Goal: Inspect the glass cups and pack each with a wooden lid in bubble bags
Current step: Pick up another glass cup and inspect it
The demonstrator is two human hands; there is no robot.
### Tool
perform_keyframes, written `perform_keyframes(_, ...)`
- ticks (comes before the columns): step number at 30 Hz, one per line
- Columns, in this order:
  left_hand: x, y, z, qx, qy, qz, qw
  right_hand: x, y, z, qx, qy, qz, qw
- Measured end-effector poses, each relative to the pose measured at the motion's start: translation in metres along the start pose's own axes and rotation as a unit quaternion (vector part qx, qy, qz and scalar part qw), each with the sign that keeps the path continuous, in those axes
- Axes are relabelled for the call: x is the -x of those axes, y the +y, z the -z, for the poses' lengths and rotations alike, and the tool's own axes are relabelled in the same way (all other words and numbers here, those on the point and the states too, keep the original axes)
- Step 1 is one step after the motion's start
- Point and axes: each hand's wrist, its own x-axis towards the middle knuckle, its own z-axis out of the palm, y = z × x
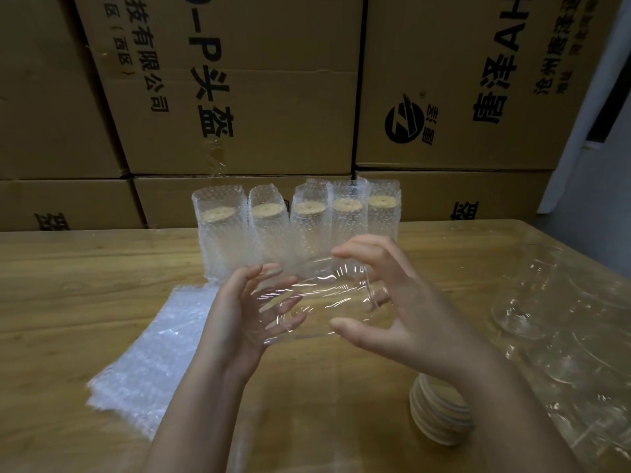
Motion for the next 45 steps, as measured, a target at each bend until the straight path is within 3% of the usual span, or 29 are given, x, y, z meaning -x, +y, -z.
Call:
perform_keyframes(5,0.001,-0.006,-0.008,-0.02,-0.026,-0.066,0.997,-0.002,-0.005,-0.006,0.059,0.117,-0.01,0.991)
perform_keyframes(8,0.001,-0.009,-0.008,-0.062,-0.051,-0.118,0.99,-0.002,-0.004,-0.006,0.002,0.162,-0.04,0.986)
perform_keyframes(11,0.003,-0.006,-0.005,-0.177,-0.085,-0.184,0.963,-0.002,-0.001,-0.005,-0.064,0.183,-0.066,0.979)
perform_keyframes(14,0.013,-0.001,-0.003,-0.365,-0.143,-0.259,0.883,-0.003,0.002,-0.002,-0.118,0.195,-0.094,0.969)
perform_keyframes(16,0.02,0.002,-0.004,-0.475,-0.14,-0.275,0.824,-0.003,0.004,0.0,-0.151,0.202,-0.097,0.963)
perform_keyframes(19,0.028,-0.001,-0.013,-0.635,-0.113,-0.298,0.703,-0.004,0.003,-0.003,-0.193,0.196,-0.097,0.957)
perform_keyframes(21,0.03,-0.011,-0.021,-0.665,-0.117,-0.311,0.668,-0.004,-0.001,-0.013,-0.211,0.227,-0.085,0.947)
perform_keyframes(24,0.026,-0.028,-0.029,-0.595,-0.136,-0.337,0.717,-0.007,-0.008,-0.026,-0.282,0.301,-0.053,0.909)
perform_keyframes(26,0.024,-0.033,-0.03,-0.526,-0.142,-0.353,0.761,-0.008,-0.01,-0.028,-0.322,0.307,-0.029,0.895)
perform_keyframes(33,0.018,-0.04,-0.042,-0.304,-0.104,-0.351,0.879,-0.012,-0.006,-0.042,-0.365,0.183,-0.028,0.912)
perform_keyframes(40,0.016,-0.037,-0.041,-0.241,-0.056,-0.353,0.902,-0.011,-0.004,-0.062,-0.342,0.172,-0.064,0.922)
perform_keyframes(45,0.016,-0.028,-0.041,-0.213,-0.039,-0.315,0.924,-0.009,-0.01,-0.07,-0.176,0.185,-0.04,0.966)
